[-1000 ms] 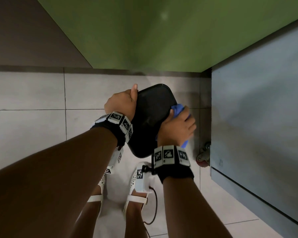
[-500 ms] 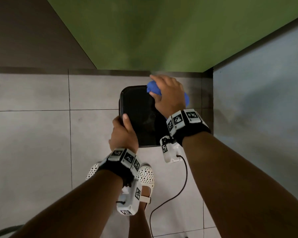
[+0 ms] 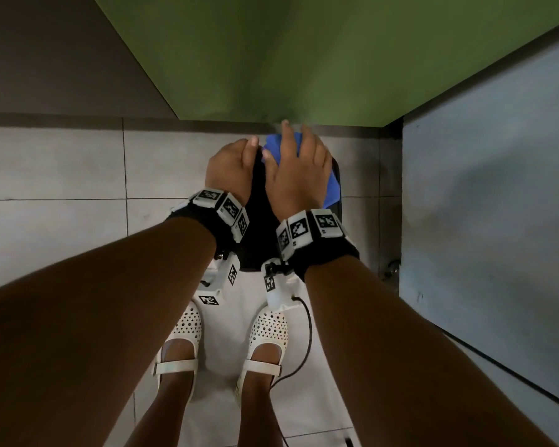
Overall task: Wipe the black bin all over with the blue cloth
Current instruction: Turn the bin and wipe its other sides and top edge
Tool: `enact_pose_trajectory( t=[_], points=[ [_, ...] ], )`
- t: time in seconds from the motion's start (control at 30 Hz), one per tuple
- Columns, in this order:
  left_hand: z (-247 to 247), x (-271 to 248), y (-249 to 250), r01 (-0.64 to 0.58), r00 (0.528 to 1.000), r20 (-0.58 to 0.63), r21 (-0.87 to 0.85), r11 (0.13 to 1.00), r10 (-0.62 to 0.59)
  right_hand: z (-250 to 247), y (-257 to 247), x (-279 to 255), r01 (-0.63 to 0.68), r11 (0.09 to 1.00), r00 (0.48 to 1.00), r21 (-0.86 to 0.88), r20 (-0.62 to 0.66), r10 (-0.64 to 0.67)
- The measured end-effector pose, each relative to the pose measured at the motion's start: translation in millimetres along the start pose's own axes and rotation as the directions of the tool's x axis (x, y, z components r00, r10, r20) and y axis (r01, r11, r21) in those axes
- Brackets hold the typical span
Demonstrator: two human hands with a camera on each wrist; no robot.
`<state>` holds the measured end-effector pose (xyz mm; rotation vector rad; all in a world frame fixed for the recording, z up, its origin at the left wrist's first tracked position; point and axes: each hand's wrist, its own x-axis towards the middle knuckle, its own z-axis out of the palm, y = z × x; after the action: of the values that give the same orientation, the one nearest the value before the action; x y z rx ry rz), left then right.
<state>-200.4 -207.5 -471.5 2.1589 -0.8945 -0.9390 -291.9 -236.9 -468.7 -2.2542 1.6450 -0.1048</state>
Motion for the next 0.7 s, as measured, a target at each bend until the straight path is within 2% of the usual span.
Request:
enact_pose_trajectory(
  t=[0.1,0.17,0.27,0.37,0.43,0.53,0.63,0.7],
  points=[
    [1,1,-1,-0.003,1.000,-0.002,-0.011,1.000,0.003,-7,19,3,0.056,0.998,0.997,-0.029,0.063,-0.054],
    [3,0,-1,0.016,1.000,-0.006,-0.039,0.999,-0.017,-12,36,0,-0.052,0.999,0.998,0.000,0.026,0.052],
    [6,2,-4,0.046,0.999,-0.005,-0.047,0.998,-0.046,-17,53,-12,-0.257,0.952,0.961,0.164,-0.056,0.269],
    [7,3,-6,0.053,0.999,-0.003,-0.038,0.998,-0.053,-12,53,-19,-0.300,0.932,0.946,0.204,-0.061,0.318],
    [5,3,-5,0.036,0.999,0.015,-0.030,0.999,-0.036,-8,46,-17,-0.307,0.939,0.940,0.152,-0.109,0.325],
    [2,2,-5,-0.025,0.999,0.044,-0.013,1.000,0.026,-3,41,-21,-0.263,0.965,0.961,-0.009,-0.095,0.261],
    [1,3,-6,-0.013,0.997,0.070,-0.057,0.998,0.017,-5,44,-39,-0.039,0.989,0.996,-0.142,-0.090,0.027],
    [1,4,-6,-0.009,0.996,0.083,-0.064,0.998,0.014,-6,48,-59,0.122,0.979,0.992,-0.161,0.005,-0.123]
  ],
)
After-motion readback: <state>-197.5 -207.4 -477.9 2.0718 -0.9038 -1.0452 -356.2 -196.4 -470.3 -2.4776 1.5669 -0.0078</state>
